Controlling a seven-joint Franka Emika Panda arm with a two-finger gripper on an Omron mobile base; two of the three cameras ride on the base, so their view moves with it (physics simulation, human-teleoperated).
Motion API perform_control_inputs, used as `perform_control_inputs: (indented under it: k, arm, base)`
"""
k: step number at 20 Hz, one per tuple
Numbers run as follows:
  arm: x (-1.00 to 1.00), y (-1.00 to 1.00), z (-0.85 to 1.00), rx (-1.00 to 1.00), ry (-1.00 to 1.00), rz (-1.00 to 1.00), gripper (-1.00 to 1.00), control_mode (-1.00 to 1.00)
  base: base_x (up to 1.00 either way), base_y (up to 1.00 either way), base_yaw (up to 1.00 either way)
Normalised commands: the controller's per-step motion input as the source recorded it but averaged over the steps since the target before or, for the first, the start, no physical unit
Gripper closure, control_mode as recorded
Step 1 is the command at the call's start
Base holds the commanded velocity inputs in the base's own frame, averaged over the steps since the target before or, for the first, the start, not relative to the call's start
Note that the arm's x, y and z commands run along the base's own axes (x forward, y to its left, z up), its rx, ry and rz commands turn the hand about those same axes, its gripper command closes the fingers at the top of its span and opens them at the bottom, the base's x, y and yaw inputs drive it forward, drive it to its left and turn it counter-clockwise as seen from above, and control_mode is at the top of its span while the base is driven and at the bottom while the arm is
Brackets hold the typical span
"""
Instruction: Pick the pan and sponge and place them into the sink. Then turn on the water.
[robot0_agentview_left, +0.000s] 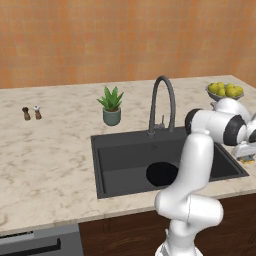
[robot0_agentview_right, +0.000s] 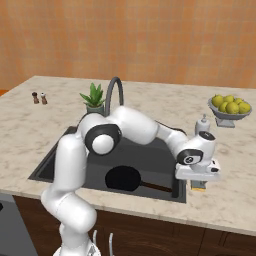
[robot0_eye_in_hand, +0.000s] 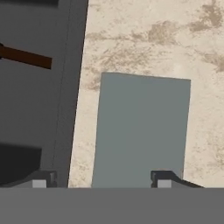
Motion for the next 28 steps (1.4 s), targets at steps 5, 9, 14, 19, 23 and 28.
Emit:
perform_control_inputs:
  k: [5,9,14,19,23,28]
  arm:
    - [0.19,-0.51,-0.03,0.02,-0.06,0.00,-1.00,-1.00]
    - [0.00,-0.14,-0.47,-0.01,-0.05,0.00,-1.00,-1.00]
    - [0.01,0.04,-0.68,-0.01,0.00,0.00,-1.00,-1.00]
    - [0.00,0.34,-0.38,-0.06,0.01,0.02,1.00,-1.00]
    - [-0.15,0.22,-0.03,-0.02,0.00,0.04,1.00,-1.00]
    - [-0.03,0.48,0.39,0.01,0.00,0.01,1.00,-1.00]
  base:
    - [0.00,0.00,0.00]
    - [0.00,0.00,0.00]
    - [0.00,0.00,0.00]
    - [0.00,0.00,0.00]
    - [0.00,0.00,0.00]
    - [0.00,0.00,0.00]
